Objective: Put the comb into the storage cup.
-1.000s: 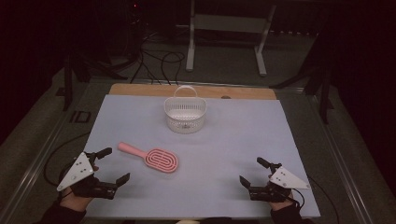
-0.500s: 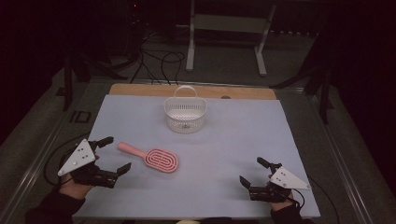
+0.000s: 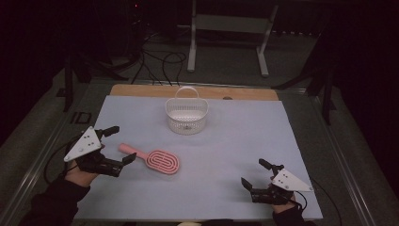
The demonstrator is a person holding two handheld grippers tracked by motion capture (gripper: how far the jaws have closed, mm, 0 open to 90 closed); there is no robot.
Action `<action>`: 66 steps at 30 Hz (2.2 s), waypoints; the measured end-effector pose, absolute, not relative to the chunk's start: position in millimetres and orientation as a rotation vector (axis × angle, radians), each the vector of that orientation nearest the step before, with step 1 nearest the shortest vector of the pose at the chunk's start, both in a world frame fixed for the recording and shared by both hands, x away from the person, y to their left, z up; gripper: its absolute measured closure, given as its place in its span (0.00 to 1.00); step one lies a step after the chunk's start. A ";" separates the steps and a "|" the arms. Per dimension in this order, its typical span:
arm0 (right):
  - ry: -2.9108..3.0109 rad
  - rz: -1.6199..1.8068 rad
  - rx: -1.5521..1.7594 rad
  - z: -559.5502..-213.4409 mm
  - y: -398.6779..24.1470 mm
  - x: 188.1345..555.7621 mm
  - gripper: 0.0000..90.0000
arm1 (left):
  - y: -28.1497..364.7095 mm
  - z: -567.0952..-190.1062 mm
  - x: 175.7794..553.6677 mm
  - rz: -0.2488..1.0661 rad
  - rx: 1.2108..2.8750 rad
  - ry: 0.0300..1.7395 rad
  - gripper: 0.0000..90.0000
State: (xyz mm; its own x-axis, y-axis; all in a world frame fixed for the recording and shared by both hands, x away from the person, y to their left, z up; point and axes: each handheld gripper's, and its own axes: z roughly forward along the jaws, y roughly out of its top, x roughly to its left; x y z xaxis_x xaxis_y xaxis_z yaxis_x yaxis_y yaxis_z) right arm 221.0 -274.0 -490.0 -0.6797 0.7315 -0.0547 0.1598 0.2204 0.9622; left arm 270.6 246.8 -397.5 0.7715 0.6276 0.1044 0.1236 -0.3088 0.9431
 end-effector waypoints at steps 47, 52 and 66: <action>1.990 1.486 0.819 -490.3 -274.3 221.2 0.09 | 260.8 -453.9 348.0 0.495 2.078 0.793 0.64; 1.992 1.483 0.816 -490.2 -274.6 221.0 0.09 | 260.7 -458.9 352.3 0.494 2.098 0.807 0.71; 1.987 1.492 0.820 -490.1 -275.4 221.0 0.09 | 263.5 -469.0 364.2 0.513 2.201 0.857 0.85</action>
